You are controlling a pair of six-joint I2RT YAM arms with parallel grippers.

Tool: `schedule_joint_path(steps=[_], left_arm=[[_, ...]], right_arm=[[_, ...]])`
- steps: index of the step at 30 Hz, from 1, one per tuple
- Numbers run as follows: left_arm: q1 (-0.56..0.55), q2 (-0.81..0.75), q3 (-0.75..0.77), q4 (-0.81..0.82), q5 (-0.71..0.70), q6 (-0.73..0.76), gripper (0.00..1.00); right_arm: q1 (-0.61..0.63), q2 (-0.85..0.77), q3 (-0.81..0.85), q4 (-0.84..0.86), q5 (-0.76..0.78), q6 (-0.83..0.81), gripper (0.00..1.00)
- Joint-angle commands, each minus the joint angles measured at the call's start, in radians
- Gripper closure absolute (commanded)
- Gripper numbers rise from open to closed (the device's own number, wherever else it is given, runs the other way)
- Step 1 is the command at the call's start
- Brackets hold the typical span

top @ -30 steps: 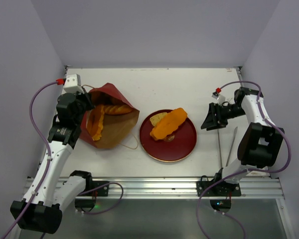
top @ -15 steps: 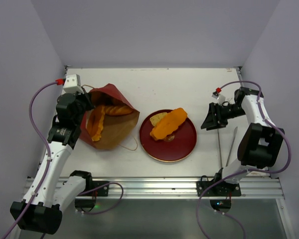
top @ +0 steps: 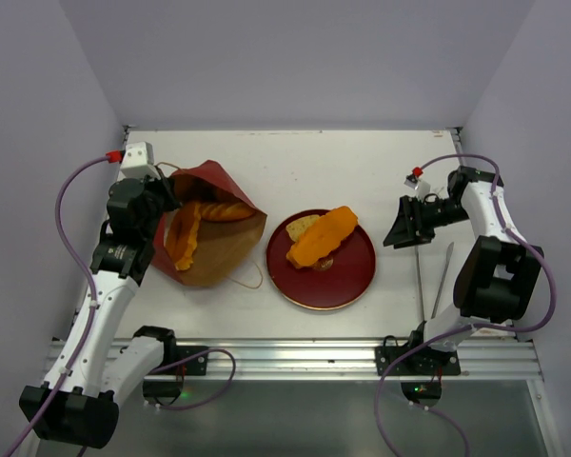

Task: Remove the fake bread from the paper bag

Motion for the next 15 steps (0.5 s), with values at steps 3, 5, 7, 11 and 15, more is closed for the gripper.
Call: schedule_joint_path(steps=[3,5,7,11,15], left_arm=[[0.002,-0.027,0.0,0.072,0.007,-0.013,1.0],[0.002,-0.029,-0.001,0.072,0.007,-0.014,1.0],[0.002,-0.029,-0.001,0.072,0.007,-0.013,1.0],[0.002,-0.03,-0.003,0.072,0.007,-0.013,1.0],[0.002,-0.033,-0.004,0.072,0.007,-0.013,1.0]], right_arm=[[-0.006,-0.044,0.007,-0.006,-0.028,-0.028,0.42],[-0.005,-0.047,0.009,-0.006,-0.028,-0.031,0.42],[-0.006,-0.05,0.01,-0.006,-0.028,-0.036,0.42],[-0.006,-0.055,0.012,-0.008,-0.028,-0.044,0.42],[-0.005,-0.055,0.016,-0.011,-0.028,-0.051,0.42]])
